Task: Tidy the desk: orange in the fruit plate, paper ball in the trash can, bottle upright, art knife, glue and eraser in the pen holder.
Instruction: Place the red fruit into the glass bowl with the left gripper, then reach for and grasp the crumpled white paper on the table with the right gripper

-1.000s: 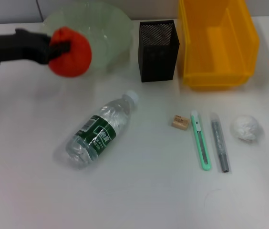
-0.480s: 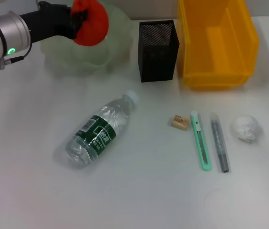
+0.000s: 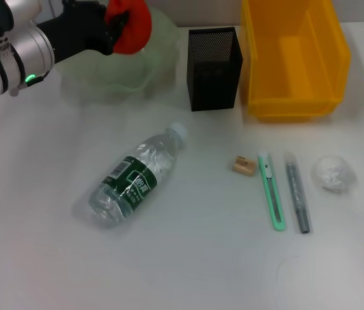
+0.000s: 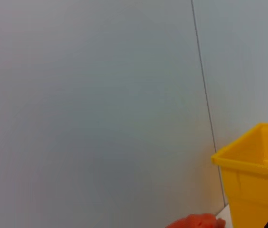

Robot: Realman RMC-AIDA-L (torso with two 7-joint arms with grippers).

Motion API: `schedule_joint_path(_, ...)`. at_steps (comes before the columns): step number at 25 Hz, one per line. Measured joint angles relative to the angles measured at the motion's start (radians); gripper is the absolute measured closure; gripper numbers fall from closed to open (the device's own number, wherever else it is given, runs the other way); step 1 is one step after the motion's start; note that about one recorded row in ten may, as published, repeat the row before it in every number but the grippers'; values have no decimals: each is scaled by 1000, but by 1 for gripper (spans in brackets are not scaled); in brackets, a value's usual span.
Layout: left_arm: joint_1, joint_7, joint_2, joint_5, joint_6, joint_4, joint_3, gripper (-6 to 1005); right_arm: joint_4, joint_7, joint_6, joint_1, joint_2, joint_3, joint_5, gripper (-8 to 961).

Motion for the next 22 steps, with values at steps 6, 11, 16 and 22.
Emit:
schedule_joint_path(6, 4, 145, 0, -117, -6, -54, 2, 749, -252, 190, -92, 3, 0, -28, -40, 129)
schedule_joint_path(11, -3, 176, -1, -136, -37, -69, 3, 583, -431, 304, -86, 12, 15, -105, -122, 130)
schedule_joint_path(16, -1, 202, -1, -156, -32, -69, 3, 451, -571, 378, -75, 27, 44, -146, -204, 130)
schedule_joint_path(22, 9, 258, -2, -257, -23, -71, 20, 225, -790, 530, -70, 48, 103, -167, -392, 129)
